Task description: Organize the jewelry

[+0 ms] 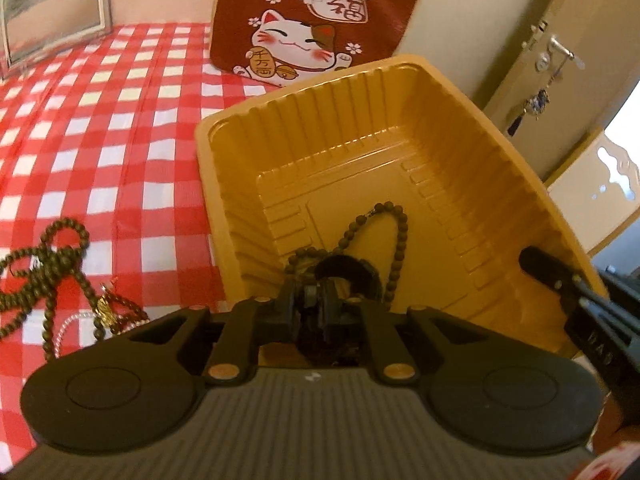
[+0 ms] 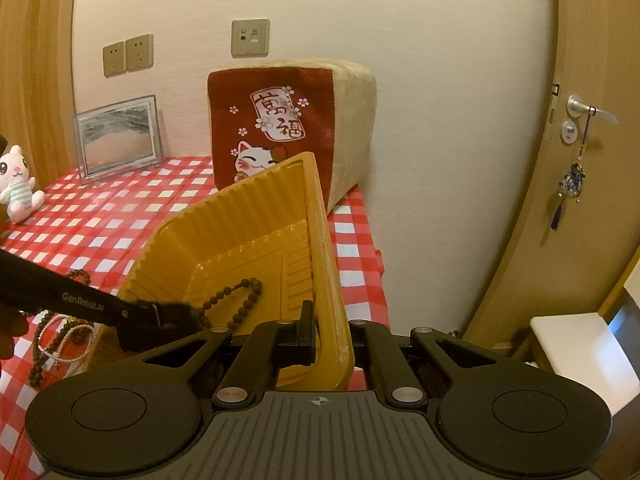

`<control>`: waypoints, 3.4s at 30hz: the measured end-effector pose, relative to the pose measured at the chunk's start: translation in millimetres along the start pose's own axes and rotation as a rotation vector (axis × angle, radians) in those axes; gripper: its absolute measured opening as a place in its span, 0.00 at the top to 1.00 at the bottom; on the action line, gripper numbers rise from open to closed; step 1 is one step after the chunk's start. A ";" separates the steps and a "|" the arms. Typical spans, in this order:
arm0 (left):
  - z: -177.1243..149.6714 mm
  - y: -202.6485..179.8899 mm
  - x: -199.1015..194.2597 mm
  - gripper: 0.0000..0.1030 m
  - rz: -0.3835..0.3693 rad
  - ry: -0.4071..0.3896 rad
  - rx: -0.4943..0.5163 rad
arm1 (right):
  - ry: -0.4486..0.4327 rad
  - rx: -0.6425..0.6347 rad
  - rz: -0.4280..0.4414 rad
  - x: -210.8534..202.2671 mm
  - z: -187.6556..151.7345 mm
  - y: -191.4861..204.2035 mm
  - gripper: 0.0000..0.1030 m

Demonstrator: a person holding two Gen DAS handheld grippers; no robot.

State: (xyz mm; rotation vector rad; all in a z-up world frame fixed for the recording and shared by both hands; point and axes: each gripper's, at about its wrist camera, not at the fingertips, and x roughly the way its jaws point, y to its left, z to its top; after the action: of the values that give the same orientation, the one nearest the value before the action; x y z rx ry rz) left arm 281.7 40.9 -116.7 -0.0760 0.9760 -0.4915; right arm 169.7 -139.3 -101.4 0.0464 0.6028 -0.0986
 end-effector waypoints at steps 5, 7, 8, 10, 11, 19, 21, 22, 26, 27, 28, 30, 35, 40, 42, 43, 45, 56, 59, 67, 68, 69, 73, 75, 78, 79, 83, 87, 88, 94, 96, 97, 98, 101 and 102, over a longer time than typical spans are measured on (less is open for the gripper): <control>3.5 3.4 -18.3 0.86 -0.022 -0.054 -0.016 | 0.000 0.001 0.001 0.3 -0.1 -0.2 0.95; 5.0 8.0 -28.6 0.85 -0.035 -0.078 -0.036 | 0.001 0.003 -0.001 0.6 0.0 -0.2 0.95; 5.3 11.1 -34.9 0.85 -0.036 -0.092 -0.045 | 0.002 0.004 -0.001 0.9 0.0 -0.4 0.95; 4.6 19.1 -48.7 0.80 -0.036 -0.127 -0.057 | 0.002 0.004 0.000 1.3 0.2 -0.9 0.95; 4.3 23.4 -54.4 0.79 -0.029 -0.141 -0.064 | 0.002 0.004 0.000 1.3 0.2 -0.9 0.95; -17.2 75.7 -90.9 0.77 0.130 -0.184 -0.108 | 0.003 0.007 0.001 1.4 -0.4 -1.5 0.95; -25.4 90.2 -96.0 0.77 0.176 -0.176 -0.119 | 0.003 0.007 0.000 1.5 -0.6 -1.6 0.95; -29.6 97.7 -98.4 0.77 0.191 -0.171 -0.134 | 0.004 0.007 0.000 1.5 -0.8 -1.5 0.95; -44.3 123.9 -106.6 0.77 0.264 -0.156 -0.180 | 0.004 0.007 0.000 1.5 -0.6 -1.6 0.95; -47.7 127.7 -108.3 0.77 0.280 -0.153 -0.181 | 0.004 0.007 0.000 1.8 -1.0 -1.5 0.95; -50.8 130.5 -109.6 0.77 0.291 -0.149 -0.180 | 0.005 0.007 -0.001 1.9 -1.2 -1.4 0.95; -58.3 134.4 -112.8 0.77 0.297 -0.142 -0.174 | 0.005 0.007 -0.002 1.9 -1.6 -1.0 0.95; -69.0 131.3 -109.2 0.77 0.284 -0.120 -0.150 | 0.007 0.006 -0.005 2.8 -1.5 -0.9 0.95; -70.7 113.8 -96.4 0.77 0.251 -0.107 -0.074 | 0.009 0.006 -0.008 2.8 -1.6 -0.8 0.95; -70.3 108.2 -90.1 0.77 0.244 -0.104 -0.040 | 0.009 0.006 -0.009 2.8 -1.8 -0.6 0.95; -69.0 106.4 -86.3 0.77 0.244 -0.099 -0.023 | 0.009 0.006 -0.009 2.8 -1.6 -0.9 0.95; -65.2 105.6 -78.9 0.77 0.241 -0.094 0.011 | 0.011 0.007 -0.010 2.8 -1.4 -1.0 0.95; -40.4 111.0 -32.0 0.77 0.272 -0.018 0.250 | 0.017 0.012 -0.014 3.7 -1.4 -2.8 0.95; -38.0 111.6 -20.0 0.80 0.254 0.013 0.309 | 0.019 0.014 -0.015 4.4 -1.7 -3.5 0.95; -32.6 115.9 -16.6 1.00 0.157 0.039 0.298 | 0.023 0.022 -0.018 5.0 -1.2 -4.1 0.95; -32.6 116.5 -21.7 1.00 0.136 0.026 0.273 | 0.024 0.023 -0.018 5.1 -1.0 -4.4 0.95; -32.5 116.5 -27.8 1.00 0.122 0.013 0.250 | 0.024 0.024 -0.018 5.2 -0.9 -4.6 0.95; -33.9 112.7 -60.2 1.00 0.079 -0.050 0.180 | 0.024 0.025 -0.016 5.3 -0.7 -5.0 0.95; -33.8 109.5 -78.3 1.00 0.071 -0.085 0.160 | 0.024 0.025 -0.016 5.6 -0.7 -5.5 0.95; -30.8 106.9 -108.0 1.00 0.055 -0.147 0.119 | 0.023 0.025 -0.013 6.3 -0.3 -5.6 0.95; -29.7 106.6 -117.2 1.00 0.049 -0.169 0.106 | 0.022 0.025 -0.011 6.4 -0.2 -5.7 0.95; -24.2 105.4 -133.9 1.00 0.045 -0.197 0.086 | 0.021 0.025 -0.009 6.6 -0.1 -5.5 0.95; -23.8 105.5 -109.5 0.96 0.090 -0.120 0.058 | 0.020 0.024 -0.006 6.6 0.0 -5.7 0.95; -23.5 106.5 -101.0 0.92 0.091 -0.106 0.035 | 0.019 0.023 -0.006 6.4 0.2 -5.6 0.95; -17.0 101.6 -45.8 0.82 0.111 -0.030 0.005 | 0.018 0.021 -0.006 6.6 0.0 -5.4 0.95; -14.6 97.4 -32.4 0.81 0.124 -0.015 0.028 | 0.019 0.024 -0.006 6.7 -0.4 -5.5 0.95; -13.0 95.5 -25.4 0.81 0.136 -0.004 0.039 | 0.020 0.026 -0.007 6.9 -0.8 -6.1 0.95; -12.8 95.1 -20.0 0.81 0.146 0.006 0.048 | 0.021 0.027 -0.007 7.0 -0.5 -5.5 0.95; -13.3 93.2 -7.1 0.81 0.177 0.027 0.078 | 0.022 0.031 -0.006 7.2 -0.7 -6.2 0.95; -12.9 92.9 -3.6 0.81 0.183 0.030 0.086 | 0.023 0.033 -0.006 7.3 -0.6 -6.3 0.95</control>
State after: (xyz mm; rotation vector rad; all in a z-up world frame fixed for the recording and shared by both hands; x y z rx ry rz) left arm 303.5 127.0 -147.1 0.0980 0.9798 -0.3664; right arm 174.6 -146.1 -106.1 0.0779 0.6238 -0.1137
